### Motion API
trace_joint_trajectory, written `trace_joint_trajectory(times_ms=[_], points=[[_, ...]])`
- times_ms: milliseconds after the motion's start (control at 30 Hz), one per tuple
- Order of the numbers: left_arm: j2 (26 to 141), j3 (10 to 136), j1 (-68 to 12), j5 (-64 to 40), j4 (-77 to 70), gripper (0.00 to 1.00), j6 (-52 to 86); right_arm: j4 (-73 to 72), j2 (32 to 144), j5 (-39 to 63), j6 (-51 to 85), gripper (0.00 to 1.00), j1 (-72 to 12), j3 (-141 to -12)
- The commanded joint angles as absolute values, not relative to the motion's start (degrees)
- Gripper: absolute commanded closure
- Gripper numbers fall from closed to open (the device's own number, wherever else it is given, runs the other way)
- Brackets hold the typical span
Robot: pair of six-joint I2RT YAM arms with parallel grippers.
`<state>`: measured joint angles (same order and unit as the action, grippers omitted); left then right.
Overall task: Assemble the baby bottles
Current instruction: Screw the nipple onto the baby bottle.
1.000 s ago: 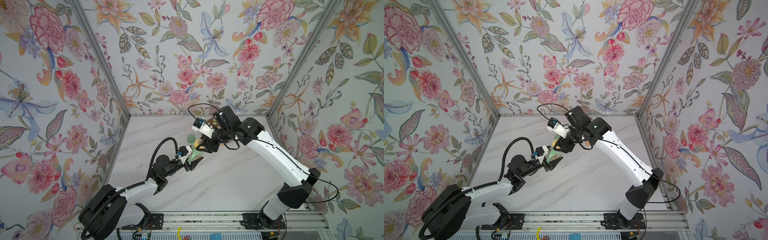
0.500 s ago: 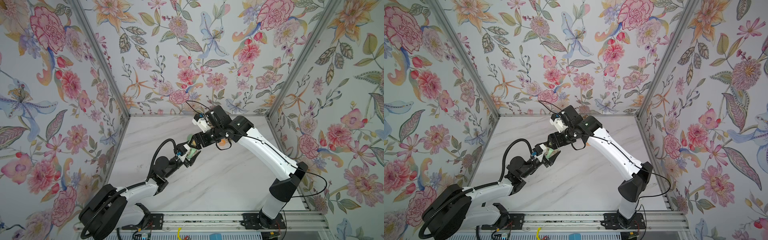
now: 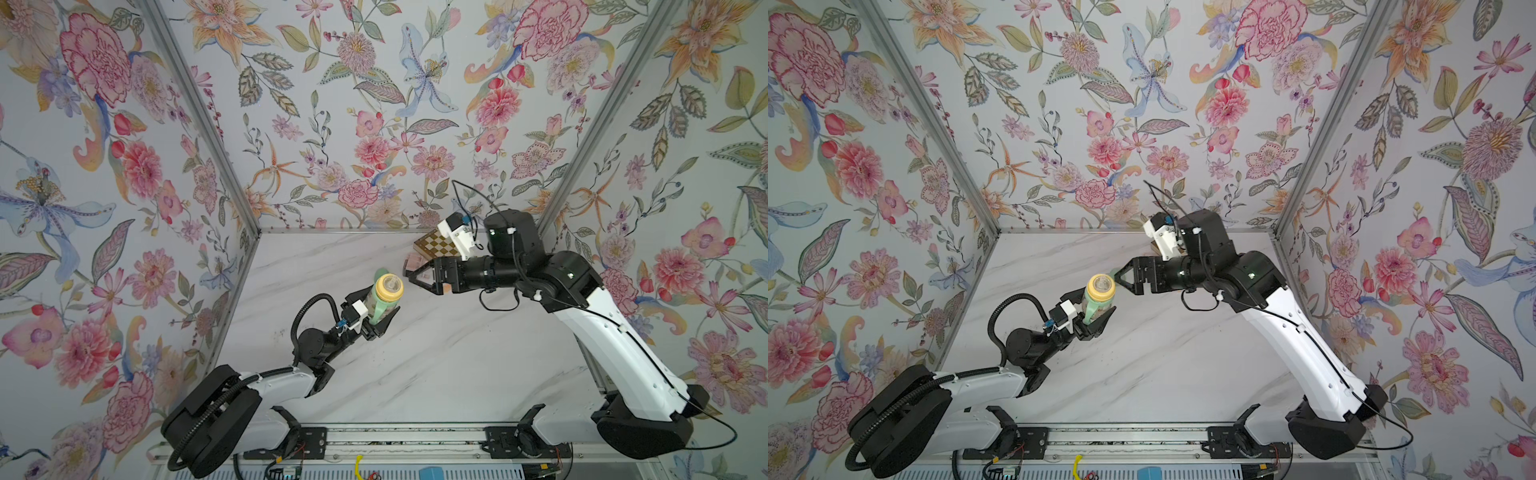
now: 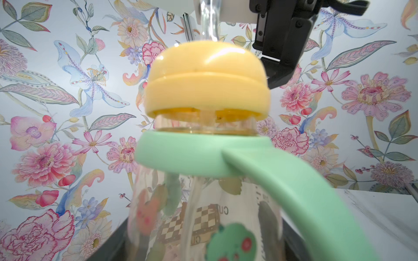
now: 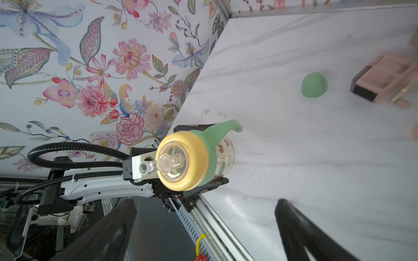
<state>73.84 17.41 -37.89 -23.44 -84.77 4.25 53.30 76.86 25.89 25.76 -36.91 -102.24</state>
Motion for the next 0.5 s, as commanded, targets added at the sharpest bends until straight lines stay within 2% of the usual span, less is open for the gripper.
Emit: trace_joint_trajectory(times_ms=[0,67,200,300,467], points=[[73.22,15.31,-37.24,-30.11,-92.48,1.0,6.13,52.56,76.27,36.87,12.3,0.01,-29.09,-99.71],[73.99,14.18,-37.33,-33.65,-93.54,1.0,7.28,53.18,75.59,34.22,-4.74,0.0,-27.87,-97.28],[78.47,9.5,-37.8,-36.0,-102.7,1.0,10.91,54.68,74.76,34.62,-34.37,0.0,-32.28,-92.12],[80.37,7.38,-39.29,-35.87,-102.83,1.0,8.99,60.88,77.09,33.33,-44.65,0.01,-38.52,-94.66],[81.2,6.06,-40.22,-35.8,-102.82,1.0,7.47,65.21,80.41,30.98,-53.2,0.01,-44.6,-95.13]])
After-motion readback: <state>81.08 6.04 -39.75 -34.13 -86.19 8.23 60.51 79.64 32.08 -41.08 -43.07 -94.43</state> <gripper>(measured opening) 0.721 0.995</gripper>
